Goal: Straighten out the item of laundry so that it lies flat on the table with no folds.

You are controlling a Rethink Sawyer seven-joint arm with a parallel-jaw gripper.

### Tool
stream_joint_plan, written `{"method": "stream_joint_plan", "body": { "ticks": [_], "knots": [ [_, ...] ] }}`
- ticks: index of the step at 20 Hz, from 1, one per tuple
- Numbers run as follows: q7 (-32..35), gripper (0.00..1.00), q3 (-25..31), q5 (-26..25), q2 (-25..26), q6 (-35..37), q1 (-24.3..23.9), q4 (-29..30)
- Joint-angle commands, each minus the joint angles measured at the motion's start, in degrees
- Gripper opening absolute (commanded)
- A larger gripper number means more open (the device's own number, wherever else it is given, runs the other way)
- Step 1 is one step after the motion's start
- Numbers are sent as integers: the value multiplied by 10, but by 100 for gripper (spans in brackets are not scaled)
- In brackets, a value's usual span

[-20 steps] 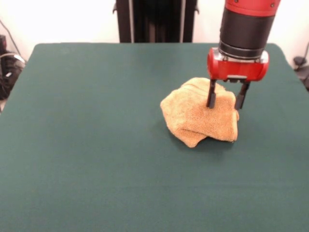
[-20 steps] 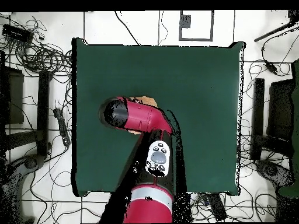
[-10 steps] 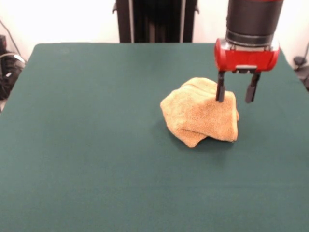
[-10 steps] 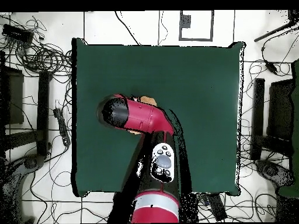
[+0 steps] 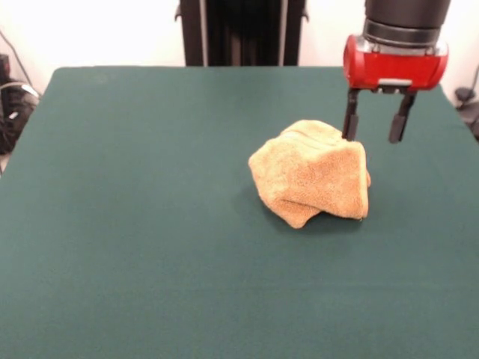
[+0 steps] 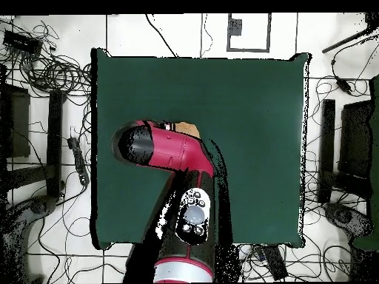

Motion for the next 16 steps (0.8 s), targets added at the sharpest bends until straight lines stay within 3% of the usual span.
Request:
{"method": "stream_joint_plan", "body": {
  "ticks": [1,16],
  "knots": [
    [106,100,23,-12,44,72,11,30],
    [114,100,15,-14,75,36,26,19]
  ]
}}
